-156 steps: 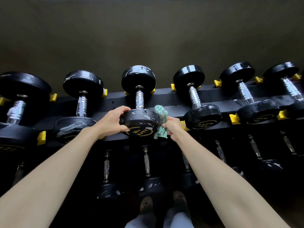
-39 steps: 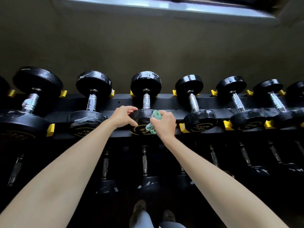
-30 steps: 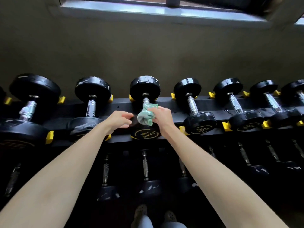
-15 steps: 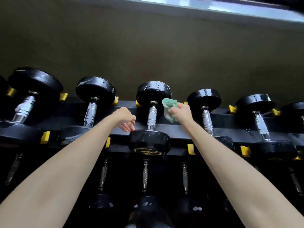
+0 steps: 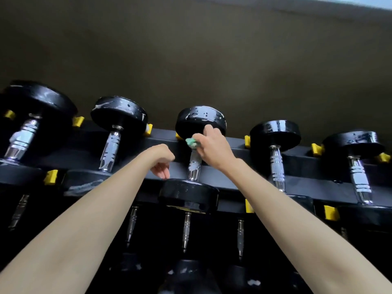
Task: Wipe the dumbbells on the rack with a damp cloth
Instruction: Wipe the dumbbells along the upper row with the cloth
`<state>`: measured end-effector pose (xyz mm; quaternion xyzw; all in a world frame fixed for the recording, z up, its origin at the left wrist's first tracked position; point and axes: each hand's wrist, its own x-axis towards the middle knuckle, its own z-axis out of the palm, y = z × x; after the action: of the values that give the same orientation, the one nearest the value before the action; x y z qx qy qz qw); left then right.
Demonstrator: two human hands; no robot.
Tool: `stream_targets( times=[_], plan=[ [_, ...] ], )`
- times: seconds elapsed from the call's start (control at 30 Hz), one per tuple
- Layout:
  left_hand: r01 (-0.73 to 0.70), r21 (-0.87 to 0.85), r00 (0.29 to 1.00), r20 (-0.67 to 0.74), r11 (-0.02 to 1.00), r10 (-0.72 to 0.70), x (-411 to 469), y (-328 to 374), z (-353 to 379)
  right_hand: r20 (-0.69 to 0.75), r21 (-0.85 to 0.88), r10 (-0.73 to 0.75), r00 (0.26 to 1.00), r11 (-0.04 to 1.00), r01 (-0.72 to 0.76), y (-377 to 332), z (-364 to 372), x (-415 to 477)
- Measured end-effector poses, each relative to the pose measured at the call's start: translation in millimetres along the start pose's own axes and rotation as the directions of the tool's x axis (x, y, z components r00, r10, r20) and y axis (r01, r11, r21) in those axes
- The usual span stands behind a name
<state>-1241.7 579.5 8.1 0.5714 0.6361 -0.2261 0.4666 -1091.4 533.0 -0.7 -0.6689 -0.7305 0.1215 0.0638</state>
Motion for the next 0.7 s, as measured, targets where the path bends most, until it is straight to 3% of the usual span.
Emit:
stream_targets(
  times=[0.17, 0.33, 0.53, 0.63, 0.7],
  plan=[
    [-0.002, -0.026, 0.999, -0.037, 1.000, 0.001, -0.8, -2.3, 2.2, 0.140, -0.013, -0.121, 0.983, 0.992, 0.124, -6.1, -5.7, -3.0],
    [-0.005, -0.042, 0.997, -0.082, 0.999, 0.002, -2.1, -6.5, 6.7, 0.359, 0.025, -0.237, 0.903, 0.969, 0.245, -5.4, -20.4, -14.7],
    [-0.062, -0.032, 0.991, -0.121, 0.998, 0.058, -11.3, -5.4, 7.5, 0.401, 0.017, -0.298, 0.866, 0.948, 0.318, 5.2, -25.5, -32.5],
    [-0.068, -0.007, 0.988, -0.139, 0.998, 0.067, -14.3, -3.6, 7.8, 0.518, -0.126, -0.210, 0.829, 0.940, 0.317, 26.8, -23.1, -50.4],
    [-0.065, 0.014, 0.988, -0.136, 0.998, 0.067, -14.2, -2.5, 6.6, 0.499, -0.171, -0.056, 0.865, 0.972, 0.162, 42.5, -18.3, -64.4]
  ],
)
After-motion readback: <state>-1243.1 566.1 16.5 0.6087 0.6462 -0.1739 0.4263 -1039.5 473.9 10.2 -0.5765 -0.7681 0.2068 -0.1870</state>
